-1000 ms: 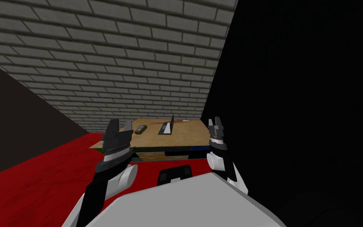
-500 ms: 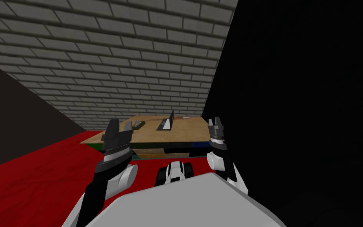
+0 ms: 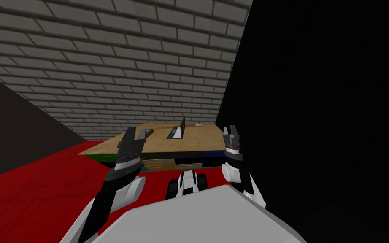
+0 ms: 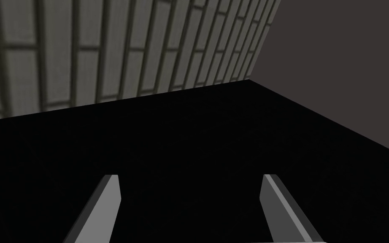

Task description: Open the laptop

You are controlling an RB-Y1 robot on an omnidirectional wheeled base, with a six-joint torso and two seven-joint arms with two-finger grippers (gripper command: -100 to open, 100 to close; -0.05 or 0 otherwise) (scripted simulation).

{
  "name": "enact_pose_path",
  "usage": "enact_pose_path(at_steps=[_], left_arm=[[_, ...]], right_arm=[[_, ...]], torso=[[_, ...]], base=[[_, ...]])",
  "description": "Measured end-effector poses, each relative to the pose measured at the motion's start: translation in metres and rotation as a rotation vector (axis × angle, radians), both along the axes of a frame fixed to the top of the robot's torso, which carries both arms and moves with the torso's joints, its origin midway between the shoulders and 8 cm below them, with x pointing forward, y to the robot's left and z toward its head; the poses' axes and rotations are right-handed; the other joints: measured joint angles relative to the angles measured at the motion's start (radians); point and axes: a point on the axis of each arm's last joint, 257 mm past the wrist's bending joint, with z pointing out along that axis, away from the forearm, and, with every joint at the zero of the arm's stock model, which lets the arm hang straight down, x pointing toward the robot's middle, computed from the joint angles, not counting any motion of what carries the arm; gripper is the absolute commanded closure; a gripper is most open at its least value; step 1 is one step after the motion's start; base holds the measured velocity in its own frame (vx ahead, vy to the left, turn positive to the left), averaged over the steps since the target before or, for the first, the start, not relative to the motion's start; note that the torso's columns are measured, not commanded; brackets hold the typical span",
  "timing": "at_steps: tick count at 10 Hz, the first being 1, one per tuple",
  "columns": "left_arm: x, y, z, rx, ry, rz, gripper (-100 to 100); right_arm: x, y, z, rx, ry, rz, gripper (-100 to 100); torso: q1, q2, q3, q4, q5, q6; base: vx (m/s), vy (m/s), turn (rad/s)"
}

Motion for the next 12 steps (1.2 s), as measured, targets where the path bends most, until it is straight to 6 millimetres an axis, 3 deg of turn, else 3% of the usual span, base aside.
enact_pose_path(at_steps=[3,12], left_arm=[[0.022,-0.004,-0.018,0.063,0.073,0.002,-100],[0.092,0.029,-0.096,0.151,0.334,0.105,-100]], right_arm=[[0.0,0.0,0.0,0.0,0.0,0.0,0],[0.0,0.0,0.0,0.0,0.0,0.0,0]], torso=[[-0.001,0.0,0.0,0.0,0.0,0.0],[0.0,0.0,0.0,0.0,0.0,0.0]], base=[[0.012,-0.036,-0.11],[0.018,-0.035,-0.106]])
